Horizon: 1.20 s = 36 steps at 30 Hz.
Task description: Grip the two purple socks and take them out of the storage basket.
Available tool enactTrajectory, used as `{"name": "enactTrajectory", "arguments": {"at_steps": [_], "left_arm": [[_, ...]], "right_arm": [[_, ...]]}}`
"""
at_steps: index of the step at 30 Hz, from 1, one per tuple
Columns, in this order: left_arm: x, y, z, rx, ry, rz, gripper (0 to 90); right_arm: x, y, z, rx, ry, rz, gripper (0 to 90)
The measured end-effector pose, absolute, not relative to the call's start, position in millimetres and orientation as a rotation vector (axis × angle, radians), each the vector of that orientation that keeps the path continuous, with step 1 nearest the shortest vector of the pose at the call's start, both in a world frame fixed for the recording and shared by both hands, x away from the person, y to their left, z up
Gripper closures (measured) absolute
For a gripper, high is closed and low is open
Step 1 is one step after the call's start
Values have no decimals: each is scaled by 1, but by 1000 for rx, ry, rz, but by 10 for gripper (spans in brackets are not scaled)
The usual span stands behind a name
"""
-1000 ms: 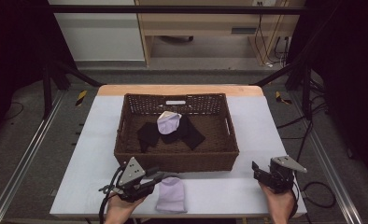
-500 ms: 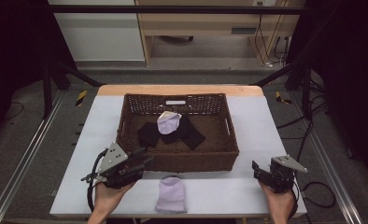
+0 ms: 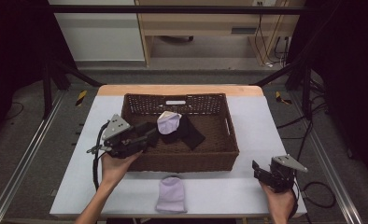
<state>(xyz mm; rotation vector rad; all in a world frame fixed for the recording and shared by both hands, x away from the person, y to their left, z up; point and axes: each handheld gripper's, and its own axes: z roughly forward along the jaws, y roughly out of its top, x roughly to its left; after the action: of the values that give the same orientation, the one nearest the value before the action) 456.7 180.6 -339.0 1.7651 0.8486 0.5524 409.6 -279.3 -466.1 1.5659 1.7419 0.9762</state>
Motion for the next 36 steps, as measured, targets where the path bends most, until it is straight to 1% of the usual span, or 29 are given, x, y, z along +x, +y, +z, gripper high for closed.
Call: {"name": "enactTrajectory", "arguments": {"at_steps": [8,13,17,23,26,30,34,36], "left_arm": [[489,171,-328,1775,848,600,524],[506,163,-329,1793,849,629,524],[521,157,-334,1789,869,615,523],[545,148,-342,1815,912,625,523],[554,140,-348,1845,910,656,527],[566,132,-358,1871,929,648,528],[580,126,-369,1932,960,628,506],[583,125,-374,1933,973,616,508]], "right_arm": [[411,-279,-466,1565,1747,967,263],[411,-280,-466,1562,1748,966,263],[411,-279,-466,1561,1752,965,266],[411,-279,-467,1551,1765,965,306],[411,-278,-466,1535,1767,966,333],[411,-278,-466,1530,1773,965,357],[411,-278,-466,1524,1778,963,378],[411,-277,-466,1523,1781,960,394]]}}
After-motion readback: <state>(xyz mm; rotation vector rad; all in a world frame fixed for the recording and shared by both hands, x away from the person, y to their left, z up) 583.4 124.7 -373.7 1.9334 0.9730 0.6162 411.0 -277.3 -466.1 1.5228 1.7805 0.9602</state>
